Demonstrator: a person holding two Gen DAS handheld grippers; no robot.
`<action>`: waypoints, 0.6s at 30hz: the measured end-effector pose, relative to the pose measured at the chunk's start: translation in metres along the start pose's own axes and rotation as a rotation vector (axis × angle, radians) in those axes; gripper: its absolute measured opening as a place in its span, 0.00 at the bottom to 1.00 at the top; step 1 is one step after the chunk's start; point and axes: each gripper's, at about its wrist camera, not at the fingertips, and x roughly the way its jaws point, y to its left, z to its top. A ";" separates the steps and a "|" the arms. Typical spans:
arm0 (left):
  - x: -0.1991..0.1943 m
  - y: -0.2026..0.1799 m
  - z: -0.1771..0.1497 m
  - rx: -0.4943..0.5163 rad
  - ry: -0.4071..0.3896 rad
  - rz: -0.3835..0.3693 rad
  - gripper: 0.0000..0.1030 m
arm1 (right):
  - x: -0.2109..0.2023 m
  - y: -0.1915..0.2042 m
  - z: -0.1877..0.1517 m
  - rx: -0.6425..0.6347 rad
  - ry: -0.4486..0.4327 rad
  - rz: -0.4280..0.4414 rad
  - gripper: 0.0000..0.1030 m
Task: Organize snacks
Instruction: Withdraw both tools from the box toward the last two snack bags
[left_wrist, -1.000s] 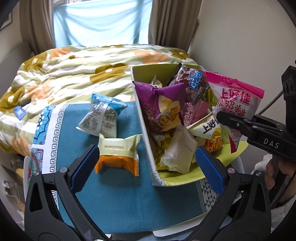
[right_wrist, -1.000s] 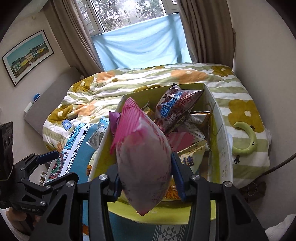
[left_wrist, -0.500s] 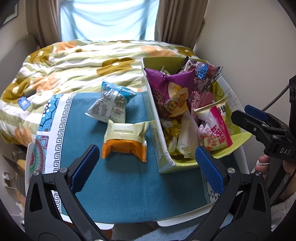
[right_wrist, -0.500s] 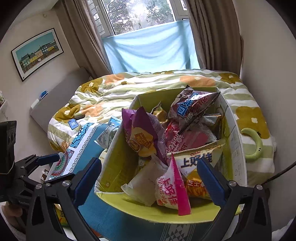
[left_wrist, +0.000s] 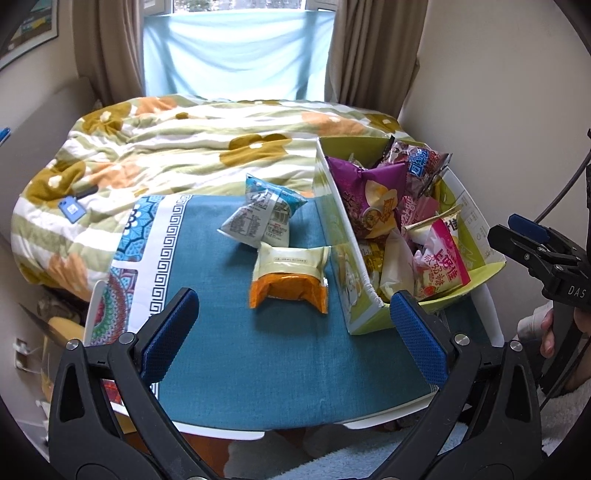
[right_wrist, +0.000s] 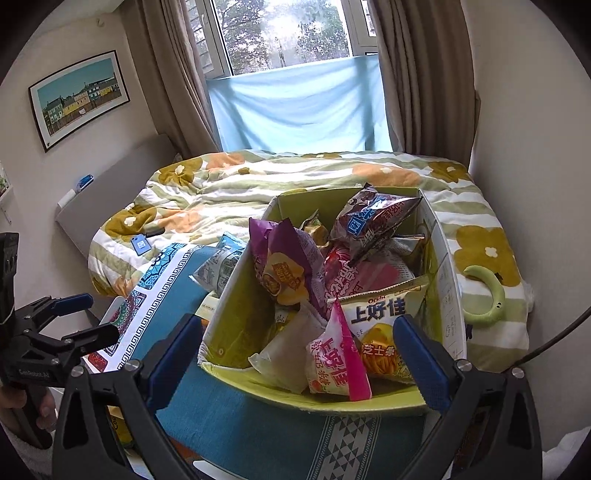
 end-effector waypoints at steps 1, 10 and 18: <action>-0.003 0.005 0.000 0.000 -0.005 0.001 0.99 | -0.001 0.004 0.000 -0.003 -0.004 0.006 1.00; -0.017 0.067 0.000 0.031 -0.026 -0.021 0.99 | -0.004 0.052 0.006 0.002 -0.040 -0.024 1.00; -0.016 0.142 0.015 0.047 -0.021 -0.071 0.99 | 0.011 0.108 0.000 0.134 -0.045 -0.090 1.00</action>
